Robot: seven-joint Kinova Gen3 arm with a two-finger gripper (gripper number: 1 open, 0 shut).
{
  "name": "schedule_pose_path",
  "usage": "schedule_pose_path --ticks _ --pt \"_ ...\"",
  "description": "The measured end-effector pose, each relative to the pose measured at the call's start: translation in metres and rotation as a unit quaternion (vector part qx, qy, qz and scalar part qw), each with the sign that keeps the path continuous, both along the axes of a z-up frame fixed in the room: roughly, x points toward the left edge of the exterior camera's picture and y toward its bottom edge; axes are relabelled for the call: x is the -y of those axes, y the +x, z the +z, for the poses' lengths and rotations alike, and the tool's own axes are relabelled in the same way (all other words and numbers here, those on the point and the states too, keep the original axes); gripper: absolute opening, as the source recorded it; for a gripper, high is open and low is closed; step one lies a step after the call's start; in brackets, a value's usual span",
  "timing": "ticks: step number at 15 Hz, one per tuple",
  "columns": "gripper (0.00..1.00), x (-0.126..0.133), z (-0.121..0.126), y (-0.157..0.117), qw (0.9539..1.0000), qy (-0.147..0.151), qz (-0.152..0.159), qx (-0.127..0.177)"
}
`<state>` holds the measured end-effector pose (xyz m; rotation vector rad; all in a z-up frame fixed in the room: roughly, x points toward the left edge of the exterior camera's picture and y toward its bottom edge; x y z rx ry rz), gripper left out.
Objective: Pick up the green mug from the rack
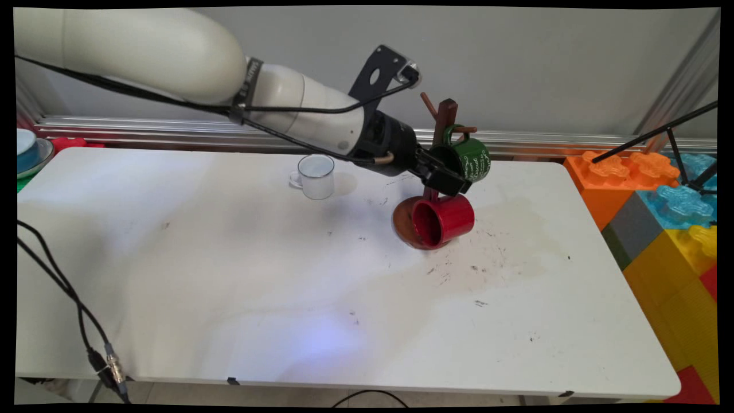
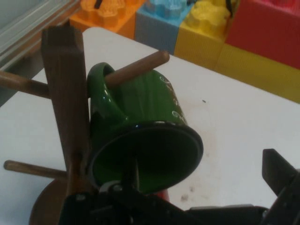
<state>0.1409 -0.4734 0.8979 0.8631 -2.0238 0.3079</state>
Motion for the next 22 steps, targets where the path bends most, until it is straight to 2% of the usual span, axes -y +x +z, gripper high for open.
schedule_pose_path --ticks 9,22 --pt "1.0 0.003 -0.033 -0.018 0.9973 0.0 0.028 -0.068" --pt "1.0 0.009 -0.056 -0.036 0.9912 0.014 0.061 -0.117"
